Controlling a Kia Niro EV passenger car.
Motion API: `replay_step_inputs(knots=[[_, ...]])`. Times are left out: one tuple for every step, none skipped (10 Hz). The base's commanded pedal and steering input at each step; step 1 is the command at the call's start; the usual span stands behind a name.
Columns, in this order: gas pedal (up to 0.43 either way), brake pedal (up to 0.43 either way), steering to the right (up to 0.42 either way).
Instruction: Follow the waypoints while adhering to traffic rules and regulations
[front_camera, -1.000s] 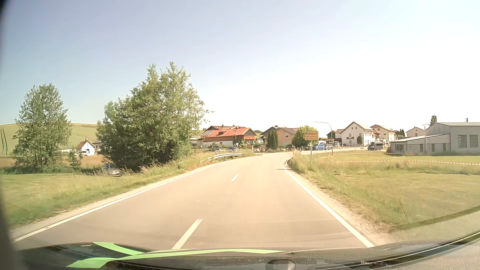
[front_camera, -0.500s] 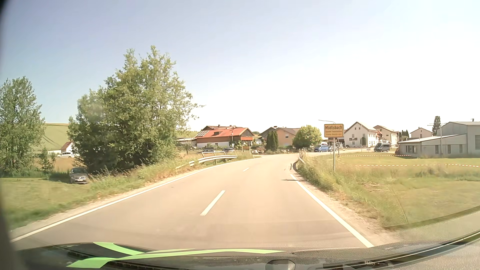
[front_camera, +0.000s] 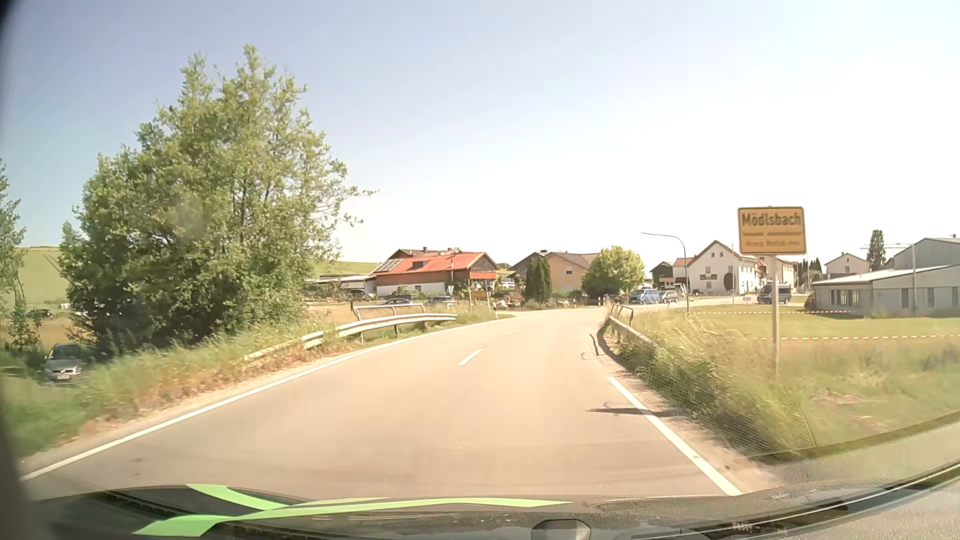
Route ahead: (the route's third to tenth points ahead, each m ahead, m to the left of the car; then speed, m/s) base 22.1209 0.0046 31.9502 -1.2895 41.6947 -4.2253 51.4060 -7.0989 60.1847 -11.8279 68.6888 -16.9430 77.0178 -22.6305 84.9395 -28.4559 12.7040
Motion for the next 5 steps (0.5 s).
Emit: replay_step_inputs(knots=[[0.02, 0.0, 0.01], [0.02, 0.0, 0.011], [0.02, 0.0, 0.012], [0.028, 0.0, 0.014], [0.039, 0.0, 0.016]])
